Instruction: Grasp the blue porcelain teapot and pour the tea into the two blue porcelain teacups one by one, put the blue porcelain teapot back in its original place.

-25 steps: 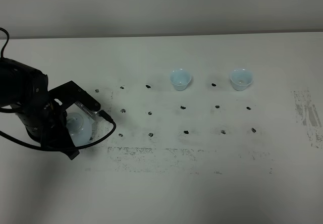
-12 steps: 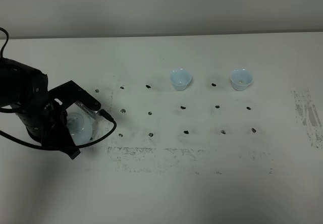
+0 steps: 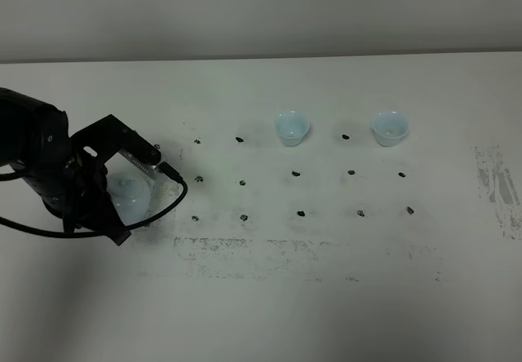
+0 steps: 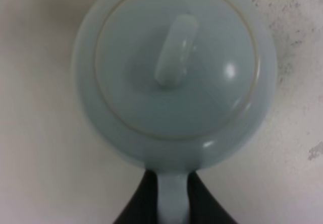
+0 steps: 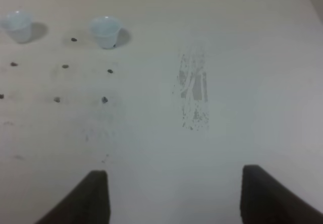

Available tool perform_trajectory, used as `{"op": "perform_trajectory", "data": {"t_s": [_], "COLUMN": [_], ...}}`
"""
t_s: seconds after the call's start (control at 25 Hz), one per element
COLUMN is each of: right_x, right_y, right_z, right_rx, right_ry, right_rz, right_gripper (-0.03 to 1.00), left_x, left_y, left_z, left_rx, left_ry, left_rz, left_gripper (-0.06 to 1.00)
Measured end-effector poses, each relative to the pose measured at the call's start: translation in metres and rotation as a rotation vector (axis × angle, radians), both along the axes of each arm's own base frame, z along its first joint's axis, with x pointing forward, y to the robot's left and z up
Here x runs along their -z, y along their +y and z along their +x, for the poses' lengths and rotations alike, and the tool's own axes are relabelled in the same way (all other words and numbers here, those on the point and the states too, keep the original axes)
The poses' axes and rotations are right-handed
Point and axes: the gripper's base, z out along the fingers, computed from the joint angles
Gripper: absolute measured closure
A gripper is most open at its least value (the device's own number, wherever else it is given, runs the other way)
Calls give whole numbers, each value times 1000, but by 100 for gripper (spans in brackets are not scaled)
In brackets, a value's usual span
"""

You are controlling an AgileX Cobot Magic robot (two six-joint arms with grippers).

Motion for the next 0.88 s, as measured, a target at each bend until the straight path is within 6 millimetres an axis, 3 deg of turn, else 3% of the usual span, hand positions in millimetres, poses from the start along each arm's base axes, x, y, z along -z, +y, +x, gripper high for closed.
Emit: {"op": "perform_trajectory", "data": {"t_s": [0.6, 0.88], "right_x": [0, 0], "right_y": [0, 0], "right_z": [0, 0], "right_rx": [0, 0], "right_ry": [0, 0], "right_rz": [0, 0], "right_gripper": [39, 39], "left_x": [-27, -57], "left_y": [-2, -6], "left_z": [-4, 13], "left_rx": [8, 133], "left_ry": [-90, -164], "left_rz": [-28, 6], "left_gripper": [91, 91]}}
